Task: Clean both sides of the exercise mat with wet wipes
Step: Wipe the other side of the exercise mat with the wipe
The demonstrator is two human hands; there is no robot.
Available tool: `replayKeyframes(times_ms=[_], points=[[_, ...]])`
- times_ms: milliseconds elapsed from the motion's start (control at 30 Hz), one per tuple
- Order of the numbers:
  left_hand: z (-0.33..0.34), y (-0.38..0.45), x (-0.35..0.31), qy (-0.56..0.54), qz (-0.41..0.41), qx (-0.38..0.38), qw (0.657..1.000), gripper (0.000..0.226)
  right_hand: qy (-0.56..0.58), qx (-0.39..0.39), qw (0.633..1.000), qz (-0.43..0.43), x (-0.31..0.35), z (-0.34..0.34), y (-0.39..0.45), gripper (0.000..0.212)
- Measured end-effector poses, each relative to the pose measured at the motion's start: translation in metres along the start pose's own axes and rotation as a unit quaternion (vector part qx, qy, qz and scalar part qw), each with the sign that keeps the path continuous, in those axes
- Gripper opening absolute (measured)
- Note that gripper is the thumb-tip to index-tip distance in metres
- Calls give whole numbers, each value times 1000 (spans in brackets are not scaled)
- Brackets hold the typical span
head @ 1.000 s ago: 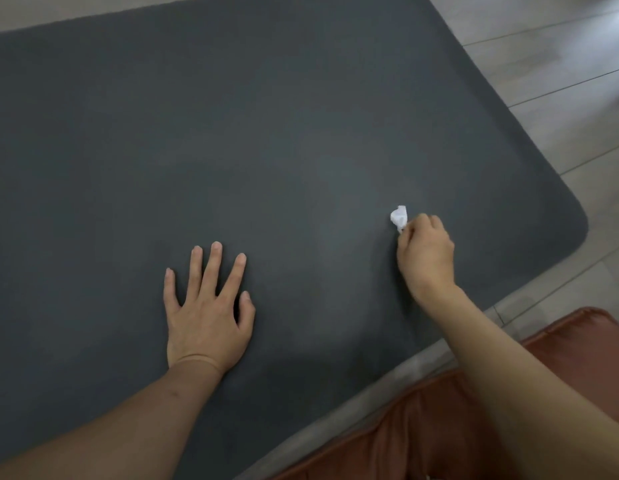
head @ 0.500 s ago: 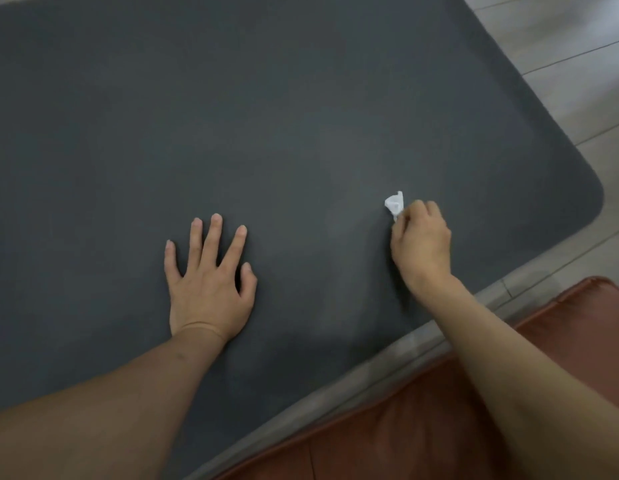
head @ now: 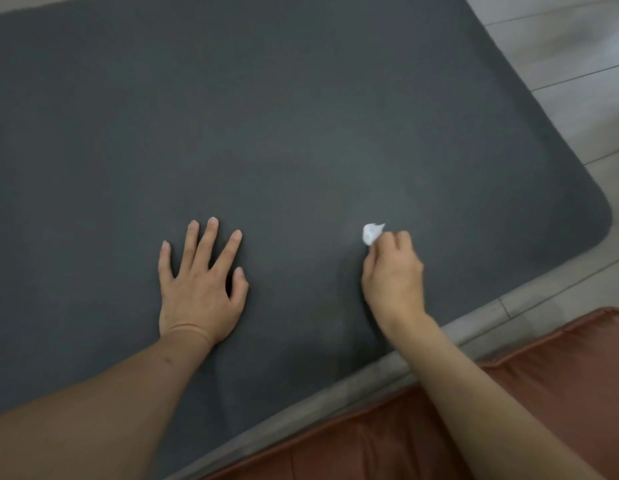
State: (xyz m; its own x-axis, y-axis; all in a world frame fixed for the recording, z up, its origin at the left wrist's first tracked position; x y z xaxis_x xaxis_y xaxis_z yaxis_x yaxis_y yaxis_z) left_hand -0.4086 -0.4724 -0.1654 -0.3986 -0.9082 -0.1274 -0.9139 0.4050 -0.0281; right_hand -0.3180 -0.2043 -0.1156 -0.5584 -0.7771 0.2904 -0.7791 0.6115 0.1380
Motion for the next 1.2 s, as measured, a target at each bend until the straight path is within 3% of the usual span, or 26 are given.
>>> replayKeyframes(times_ms=[100, 167, 233, 333, 400, 500, 567, 633, 700, 800, 867, 933, 1000, 1067, 1133, 1200], points=[[-1, 1, 1, -4, 0, 0, 1000, 63, 54, 107, 973, -197, 67, 13, -85, 24], [-2, 0, 0, -9, 0, -1, 1000, 63, 47, 141, 947, -285, 60, 10, -87, 27], [-2, 0, -1, -9, 0, -2, 1000, 63, 7, 103, 968, -230, 16, 3, -39, 20], [-1, 1, -1, -11, -1, 1, 1000, 63, -66, 13, 998, -11, -62, -16, 34, 14], [-2, 0, -1, -12, -1, -4, 1000, 63, -60, -24, 997, 49, -61, -20, 26, 8], [-3, 0, -1, -19, 0, -5, 1000, 63, 19, 53, 995, -81, 20, 1, -54, 10], [-3, 0, -1, -18, 0, -4, 1000, 63, 49, 154, 958, -236, 69, 8, -112, 12], [-3, -1, 0, -23, 0, -2, 1000, 63, 44, 181, 934, -306, 63, 10, -109, 8], [-2, 0, 0, -24, 2, -5, 1000, 62, 7, 132, 957, -257, 21, 7, -55, 3], [-1, 1, 0, -22, 0, -5, 1000, 62, -71, 48, 995, -52, -56, -13, 33, 11], [0, 0, 0, -20, 1, -3, 1000, 63, -76, 7, 996, 36, -63, -20, 31, 8], [0, 0, 0, -17, -2, 1, 1000, 63, -37, 50, 998, 2, -21, -11, -20, 9], [-2, -1, 1, -19, -4, 0, 1000, 63, 42, 151, 980, -122, 27, -2, -88, 15], [-2, 0, 0, -21, -4, -2, 1000, 63, 42, 221, 945, -236, 37, -2, -112, 23], [-2, 0, -1, -22, -2, -1, 1000, 62, -6, 182, 962, -206, -1, -6, -75, 13], [-1, 0, -1, -22, -4, 0, 1000, 62, -97, 112, 987, -69, -62, -21, -20, 6]])
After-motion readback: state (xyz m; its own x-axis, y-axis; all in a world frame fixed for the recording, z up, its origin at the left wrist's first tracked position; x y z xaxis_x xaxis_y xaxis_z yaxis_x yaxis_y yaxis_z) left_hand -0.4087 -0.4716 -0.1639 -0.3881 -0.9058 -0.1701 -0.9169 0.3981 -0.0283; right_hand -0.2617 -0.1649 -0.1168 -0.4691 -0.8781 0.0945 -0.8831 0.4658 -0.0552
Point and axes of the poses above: each hand's wrist, its own y-axis towards the middle knuckle, its own z-axis out of the palm, x = y × z, the point moved 4 cm from there along y, towards the middle knuckle, and after that the axes turned 1 degree about z, right-handed, at the moved point
